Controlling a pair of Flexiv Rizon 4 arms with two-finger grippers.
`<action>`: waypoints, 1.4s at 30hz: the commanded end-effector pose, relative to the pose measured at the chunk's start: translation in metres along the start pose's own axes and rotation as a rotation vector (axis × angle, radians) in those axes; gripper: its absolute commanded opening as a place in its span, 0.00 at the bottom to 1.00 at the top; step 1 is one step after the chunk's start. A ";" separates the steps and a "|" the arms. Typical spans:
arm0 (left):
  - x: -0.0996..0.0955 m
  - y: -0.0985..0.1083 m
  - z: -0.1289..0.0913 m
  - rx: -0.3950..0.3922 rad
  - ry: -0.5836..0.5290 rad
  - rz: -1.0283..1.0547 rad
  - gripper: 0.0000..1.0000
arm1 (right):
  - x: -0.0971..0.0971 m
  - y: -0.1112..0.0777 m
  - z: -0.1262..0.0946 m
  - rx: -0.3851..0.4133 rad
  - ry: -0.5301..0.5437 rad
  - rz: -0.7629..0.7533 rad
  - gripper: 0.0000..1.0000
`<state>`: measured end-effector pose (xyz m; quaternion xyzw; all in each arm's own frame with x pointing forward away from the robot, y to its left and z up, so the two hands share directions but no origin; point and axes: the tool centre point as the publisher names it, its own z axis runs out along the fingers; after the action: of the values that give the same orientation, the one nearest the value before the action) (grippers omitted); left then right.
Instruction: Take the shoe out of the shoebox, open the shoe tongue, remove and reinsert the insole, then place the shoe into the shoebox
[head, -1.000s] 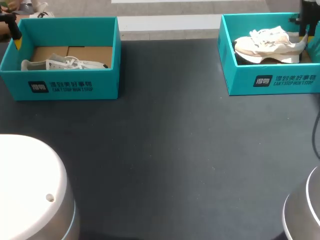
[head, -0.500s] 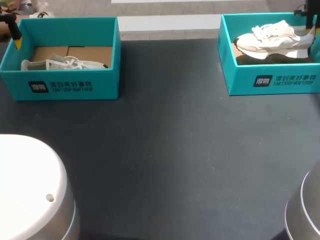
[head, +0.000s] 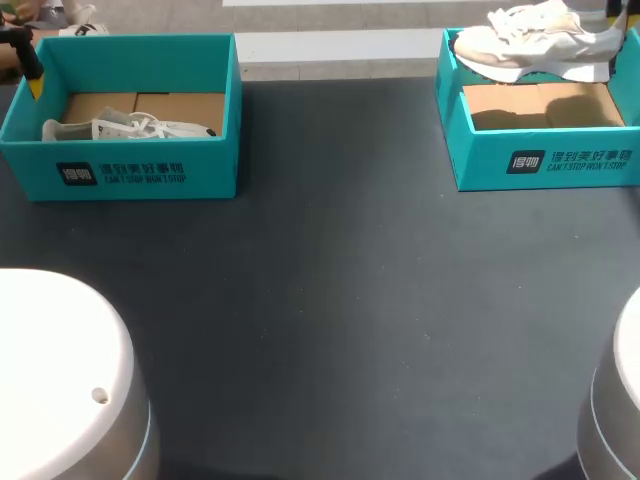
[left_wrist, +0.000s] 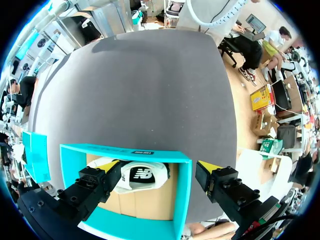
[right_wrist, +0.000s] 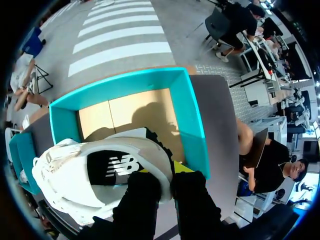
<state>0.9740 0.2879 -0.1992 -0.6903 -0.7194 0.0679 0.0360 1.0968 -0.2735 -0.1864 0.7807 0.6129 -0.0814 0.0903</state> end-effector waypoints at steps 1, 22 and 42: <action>0.000 -0.001 0.000 -0.002 0.001 0.000 1.00 | 0.000 -0.039 -0.044 -0.077 -0.007 -0.002 0.00; 0.000 -0.001 0.000 -0.002 0.001 0.000 1.00 | 0.008 -0.073 -0.065 -0.135 0.022 0.011 0.00; 0.000 -0.001 0.000 -0.002 0.001 0.000 1.00 | 0.076 -0.233 -0.091 -0.205 -0.051 0.160 0.00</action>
<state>0.9740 0.2878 -0.1992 -0.6904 -0.7194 0.0679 0.0360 0.9285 -0.1447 -0.1262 0.8214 0.5550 -0.0728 0.1094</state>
